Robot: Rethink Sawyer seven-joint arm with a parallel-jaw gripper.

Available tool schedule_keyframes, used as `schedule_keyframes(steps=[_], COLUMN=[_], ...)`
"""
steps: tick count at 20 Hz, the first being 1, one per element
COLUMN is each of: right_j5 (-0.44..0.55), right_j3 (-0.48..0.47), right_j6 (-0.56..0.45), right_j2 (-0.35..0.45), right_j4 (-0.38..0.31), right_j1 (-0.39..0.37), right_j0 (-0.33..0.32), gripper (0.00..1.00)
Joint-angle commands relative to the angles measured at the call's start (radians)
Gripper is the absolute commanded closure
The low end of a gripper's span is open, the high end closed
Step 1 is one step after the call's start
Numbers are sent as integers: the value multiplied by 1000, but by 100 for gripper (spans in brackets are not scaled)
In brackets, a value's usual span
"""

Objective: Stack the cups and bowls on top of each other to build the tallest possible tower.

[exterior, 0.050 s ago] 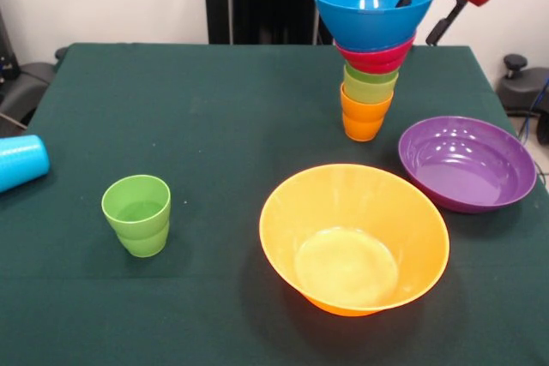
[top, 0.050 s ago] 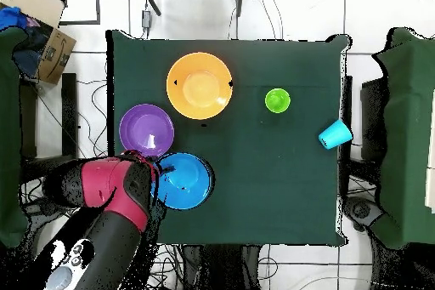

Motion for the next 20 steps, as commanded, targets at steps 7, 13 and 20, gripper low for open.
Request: schedule_keyframes(steps=[7, 13, 20], right_j5=[27, 64, 108], right_j3=[-51, -67, -82], right_j6=[175, 162, 138], right_j2=[50, 42, 46], right_j4=[6, 4, 4], right_j1=[21, 11, -4], right_j0=[9, 5, -8], gripper=[0, 0, 0])
